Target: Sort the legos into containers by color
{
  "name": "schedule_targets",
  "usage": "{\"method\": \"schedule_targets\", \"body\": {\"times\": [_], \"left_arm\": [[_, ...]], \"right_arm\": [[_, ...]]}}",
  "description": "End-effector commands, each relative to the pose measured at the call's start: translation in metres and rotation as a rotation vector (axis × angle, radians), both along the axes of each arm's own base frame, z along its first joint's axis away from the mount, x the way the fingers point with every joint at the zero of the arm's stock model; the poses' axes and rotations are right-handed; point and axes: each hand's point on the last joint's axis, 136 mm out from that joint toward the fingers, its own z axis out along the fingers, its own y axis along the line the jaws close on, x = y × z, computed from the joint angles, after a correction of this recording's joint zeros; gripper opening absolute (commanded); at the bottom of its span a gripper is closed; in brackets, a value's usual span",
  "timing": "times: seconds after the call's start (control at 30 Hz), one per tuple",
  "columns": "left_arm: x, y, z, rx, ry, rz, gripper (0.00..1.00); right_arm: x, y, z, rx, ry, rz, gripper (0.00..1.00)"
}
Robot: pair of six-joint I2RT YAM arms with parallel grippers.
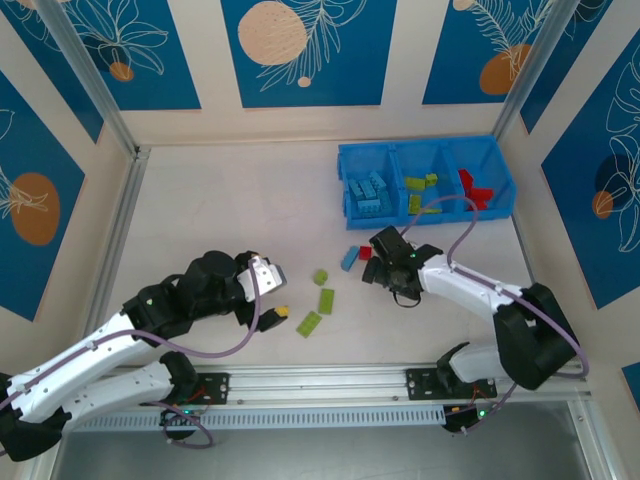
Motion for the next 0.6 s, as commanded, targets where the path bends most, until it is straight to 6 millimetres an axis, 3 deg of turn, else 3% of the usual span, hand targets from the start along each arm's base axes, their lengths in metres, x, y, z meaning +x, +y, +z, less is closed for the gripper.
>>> {"method": "schedule_targets", "body": {"times": [0.0,0.17,0.27,0.57], "left_arm": [[0.001,0.003,0.001,0.007,-0.013,-0.004,1.0],[0.002,0.004,0.0,0.014,-0.019,0.002,1.0],[0.002,0.004,-0.001,0.017,-0.017,0.001,1.0],[0.002,0.003,-0.001,0.017,-0.016,0.0,1.0]], "right_arm": [[0.023,0.019,0.004,0.074,-0.016,-0.004,0.9],[0.045,0.02,-0.006,0.062,0.004,-0.024,0.86],[0.052,0.019,-0.013,0.066,0.02,-0.044,0.79],[0.033,0.006,-0.03,0.008,0.081,-0.098,0.51]]}}
